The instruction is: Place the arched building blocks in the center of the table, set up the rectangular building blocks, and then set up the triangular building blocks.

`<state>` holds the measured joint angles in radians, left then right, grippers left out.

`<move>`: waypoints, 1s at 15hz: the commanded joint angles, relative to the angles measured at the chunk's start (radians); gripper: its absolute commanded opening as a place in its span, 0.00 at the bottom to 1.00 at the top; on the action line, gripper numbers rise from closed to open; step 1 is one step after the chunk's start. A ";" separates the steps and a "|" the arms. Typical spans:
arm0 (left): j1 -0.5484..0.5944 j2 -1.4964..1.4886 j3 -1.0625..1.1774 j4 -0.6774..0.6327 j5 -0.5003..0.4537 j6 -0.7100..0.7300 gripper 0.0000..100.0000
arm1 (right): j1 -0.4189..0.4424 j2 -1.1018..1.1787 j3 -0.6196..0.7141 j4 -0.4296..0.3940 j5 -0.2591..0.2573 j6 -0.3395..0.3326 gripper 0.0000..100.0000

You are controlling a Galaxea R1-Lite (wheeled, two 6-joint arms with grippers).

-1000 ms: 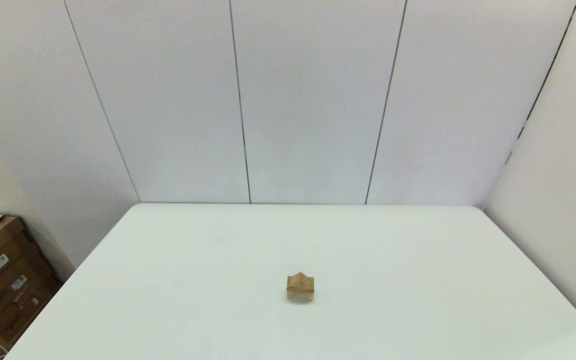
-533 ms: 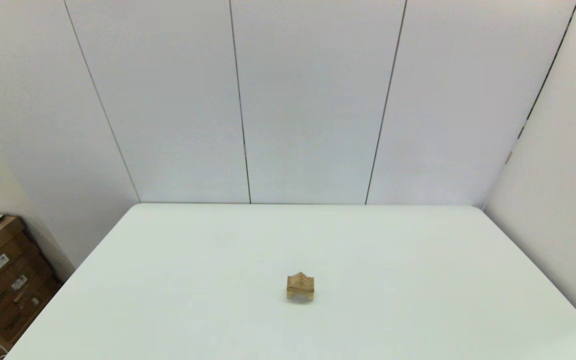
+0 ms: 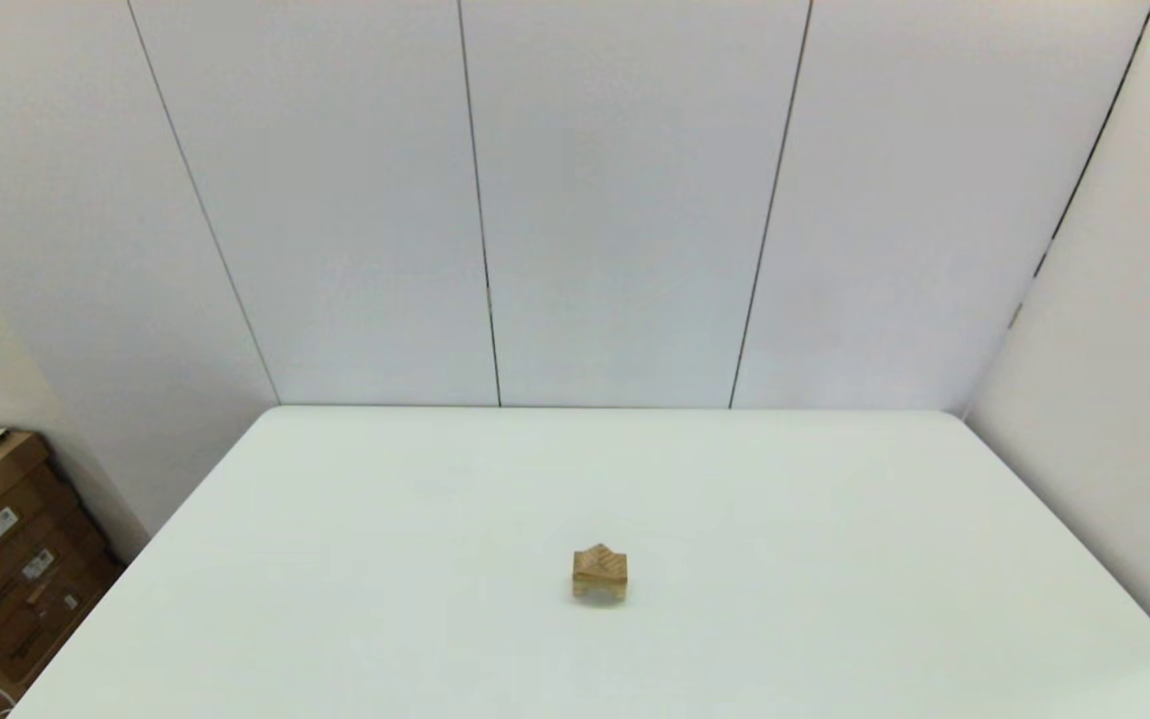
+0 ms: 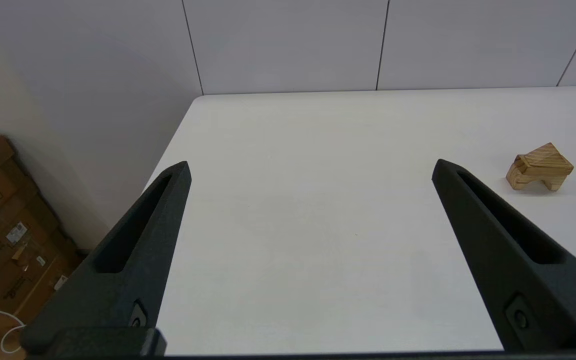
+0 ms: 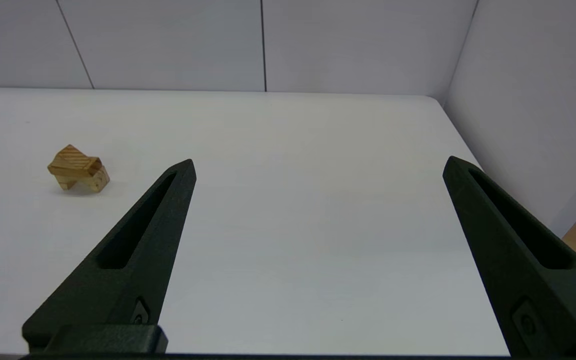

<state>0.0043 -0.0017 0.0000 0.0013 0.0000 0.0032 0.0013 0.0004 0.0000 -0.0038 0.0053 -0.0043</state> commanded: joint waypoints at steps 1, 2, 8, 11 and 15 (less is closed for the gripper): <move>0.000 0.002 0.000 0.000 0.000 0.000 1.00 | 0.000 -0.002 0.002 -0.001 0.001 0.000 1.00; 0.000 0.002 0.000 0.000 0.000 0.000 1.00 | 0.000 -0.002 0.002 -0.001 0.001 0.000 1.00; 0.000 0.002 0.000 0.000 0.000 0.000 1.00 | 0.000 -0.002 0.002 -0.001 -0.001 0.000 1.00; 0.000 0.002 0.000 0.000 0.000 0.000 1.00 | 0.000 -0.002 0.002 -0.001 -0.001 0.003 1.00; 0.000 0.002 0.000 0.000 0.000 0.001 1.00 | 0.000 -0.002 0.002 -0.002 -0.001 0.007 1.00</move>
<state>0.0043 -0.0013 0.0000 0.0017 0.0000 0.0032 0.0013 0.0004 0.0000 -0.0053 0.0038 0.0028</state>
